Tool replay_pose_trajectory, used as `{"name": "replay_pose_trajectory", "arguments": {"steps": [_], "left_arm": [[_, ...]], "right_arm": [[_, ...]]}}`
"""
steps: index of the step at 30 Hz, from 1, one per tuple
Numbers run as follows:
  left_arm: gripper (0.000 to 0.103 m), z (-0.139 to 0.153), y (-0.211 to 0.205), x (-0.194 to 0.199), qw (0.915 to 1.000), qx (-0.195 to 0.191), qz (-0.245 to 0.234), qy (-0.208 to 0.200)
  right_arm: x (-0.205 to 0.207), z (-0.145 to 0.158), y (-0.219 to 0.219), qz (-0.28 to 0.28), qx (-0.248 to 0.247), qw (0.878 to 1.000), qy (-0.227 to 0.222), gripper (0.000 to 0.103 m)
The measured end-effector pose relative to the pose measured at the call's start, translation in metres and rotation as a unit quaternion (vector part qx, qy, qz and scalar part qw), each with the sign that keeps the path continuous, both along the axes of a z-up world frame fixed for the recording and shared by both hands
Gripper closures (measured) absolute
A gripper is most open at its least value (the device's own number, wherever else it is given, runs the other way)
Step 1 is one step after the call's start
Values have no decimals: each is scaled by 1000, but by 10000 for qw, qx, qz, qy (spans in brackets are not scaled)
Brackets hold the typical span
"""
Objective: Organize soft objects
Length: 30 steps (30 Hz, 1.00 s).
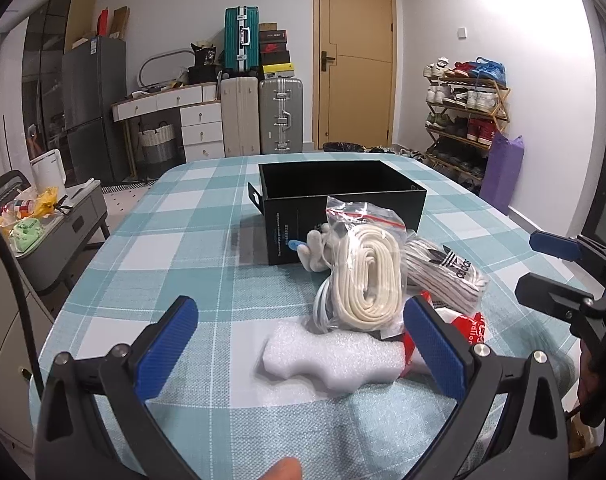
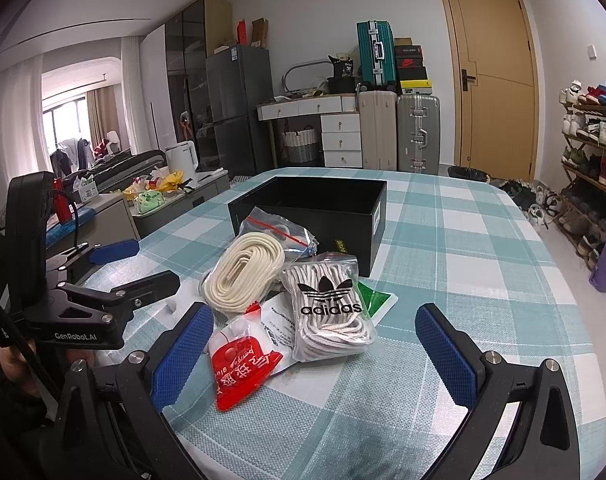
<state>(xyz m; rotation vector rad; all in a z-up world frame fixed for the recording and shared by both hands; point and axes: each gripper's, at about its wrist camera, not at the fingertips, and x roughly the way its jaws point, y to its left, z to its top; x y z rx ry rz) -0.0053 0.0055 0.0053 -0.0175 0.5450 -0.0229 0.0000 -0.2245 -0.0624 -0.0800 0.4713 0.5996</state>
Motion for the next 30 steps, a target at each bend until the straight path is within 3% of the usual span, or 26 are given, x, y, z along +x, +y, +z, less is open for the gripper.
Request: {"name": "replay_pose_trajectory", "arguments": {"steps": [9, 17, 30], "left_arm": [[0, 0, 0, 0, 9998, -124, -159, -8], [0, -3, -2, 1, 9998, 154, -153, 18], [0, -10, 5, 5, 9990, -82, -351, 274]], "right_arm": [[-3, 1, -3, -33, 66, 10000, -41, 0], [1, 0, 0, 10, 8, 10000, 56, 0], [7, -3, 4, 31, -127, 9997, 195, 0]]}}
